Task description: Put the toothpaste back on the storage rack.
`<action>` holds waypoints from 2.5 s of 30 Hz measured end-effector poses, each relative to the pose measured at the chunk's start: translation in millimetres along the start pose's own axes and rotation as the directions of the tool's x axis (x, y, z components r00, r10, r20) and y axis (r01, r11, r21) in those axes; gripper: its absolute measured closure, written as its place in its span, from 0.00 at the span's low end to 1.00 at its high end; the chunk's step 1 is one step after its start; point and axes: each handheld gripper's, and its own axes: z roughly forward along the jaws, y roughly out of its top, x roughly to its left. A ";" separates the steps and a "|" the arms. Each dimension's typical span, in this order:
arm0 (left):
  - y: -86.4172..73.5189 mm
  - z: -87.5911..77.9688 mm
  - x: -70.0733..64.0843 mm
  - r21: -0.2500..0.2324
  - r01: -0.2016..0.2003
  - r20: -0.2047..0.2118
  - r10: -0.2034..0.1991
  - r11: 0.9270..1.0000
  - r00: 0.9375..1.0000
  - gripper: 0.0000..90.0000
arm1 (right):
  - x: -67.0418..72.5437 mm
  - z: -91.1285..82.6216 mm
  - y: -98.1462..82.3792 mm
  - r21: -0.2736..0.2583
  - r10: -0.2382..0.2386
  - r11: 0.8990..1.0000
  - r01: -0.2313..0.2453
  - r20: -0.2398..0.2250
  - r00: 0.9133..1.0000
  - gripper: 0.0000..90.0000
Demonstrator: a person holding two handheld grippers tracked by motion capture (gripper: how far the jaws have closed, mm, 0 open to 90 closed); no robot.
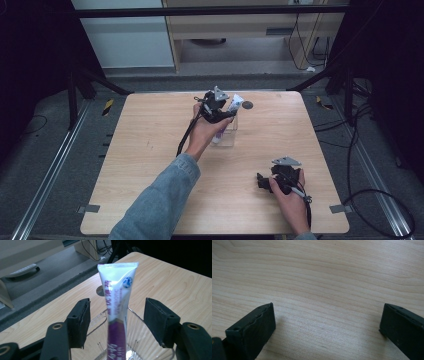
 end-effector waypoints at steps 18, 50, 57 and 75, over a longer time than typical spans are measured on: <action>2.0 -12.3 -8.1 -0.003 -0.054 0.022 0.054 0.999 0.998 0.38 | 0.1 0.0 0.0 0.000 0.001 1.000 -0.001 0.000 1.000 0.00; -3.2 -50.7 -18.7 0.098 -0.114 0.074 0.107 0.989 0.991 0.08 | 0.2 0.1 0.0 0.000 0.003 1.000 -0.003 -0.001 1.000 0.00; -11.7 -66.9 -15.5 0.108 -0.133 0.064 0.126 0.985 0.990 0.07 | 0.3 0.1 0.0 0.000 0.004 1.000 -0.004 -0.001 1.000 0.00; -36.5 -106.7 0.0 0.129 -0.139 0.034 0.135 0.982 0.990 0.06 | 0.2 0.1 -0.1 0.001 0.002 1.000 -0.002 0.000 1.000 0.00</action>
